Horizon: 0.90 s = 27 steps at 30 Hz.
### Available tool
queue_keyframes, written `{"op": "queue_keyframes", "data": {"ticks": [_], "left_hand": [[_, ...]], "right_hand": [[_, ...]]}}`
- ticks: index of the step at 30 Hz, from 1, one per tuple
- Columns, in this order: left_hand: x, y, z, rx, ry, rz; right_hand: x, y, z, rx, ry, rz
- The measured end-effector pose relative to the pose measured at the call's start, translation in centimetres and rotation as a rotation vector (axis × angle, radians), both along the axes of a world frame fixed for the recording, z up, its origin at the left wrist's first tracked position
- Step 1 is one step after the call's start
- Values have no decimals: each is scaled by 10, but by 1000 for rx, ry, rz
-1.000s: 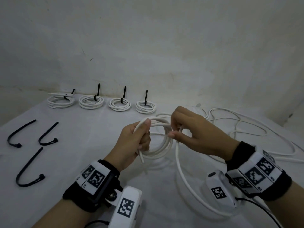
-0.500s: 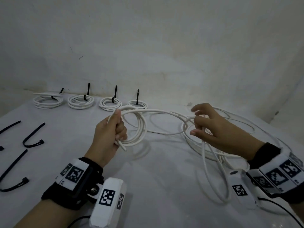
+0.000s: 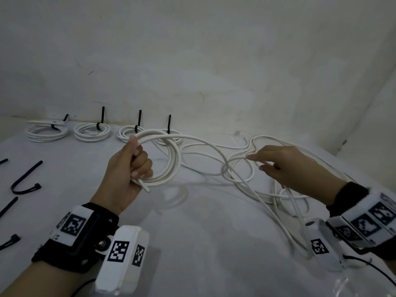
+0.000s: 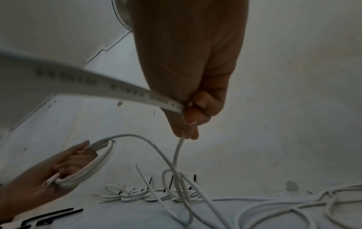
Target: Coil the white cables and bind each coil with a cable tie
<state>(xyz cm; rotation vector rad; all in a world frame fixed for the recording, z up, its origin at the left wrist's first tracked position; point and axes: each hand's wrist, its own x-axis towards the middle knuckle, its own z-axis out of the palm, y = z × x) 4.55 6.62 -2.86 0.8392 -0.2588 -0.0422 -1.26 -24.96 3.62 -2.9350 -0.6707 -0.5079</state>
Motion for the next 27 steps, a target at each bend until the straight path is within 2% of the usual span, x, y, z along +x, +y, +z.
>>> {"op": "queue_keyframes", "data": {"ticks": [5,9,10,16,21,27], "left_hand": [[-3,11,12,-111,-65,-72],[6,29,13,-349,-166,-227],[7,32,13,-369,-158,-220],[2,22,15,-256,-26,-39],[-4,12,15,-147,21,-23],[-10,3,13,-60,24,-42]], "right_hand": [[17,-6,3,-88,51,-166],[27,-19,8,-138,45,-240],[29,-22,9,-149,51,-257],[35,-44,24,-217,97,-442],[30,-63,38,-119,305,-526],[31,-65,47,-94,406,-604]]}}
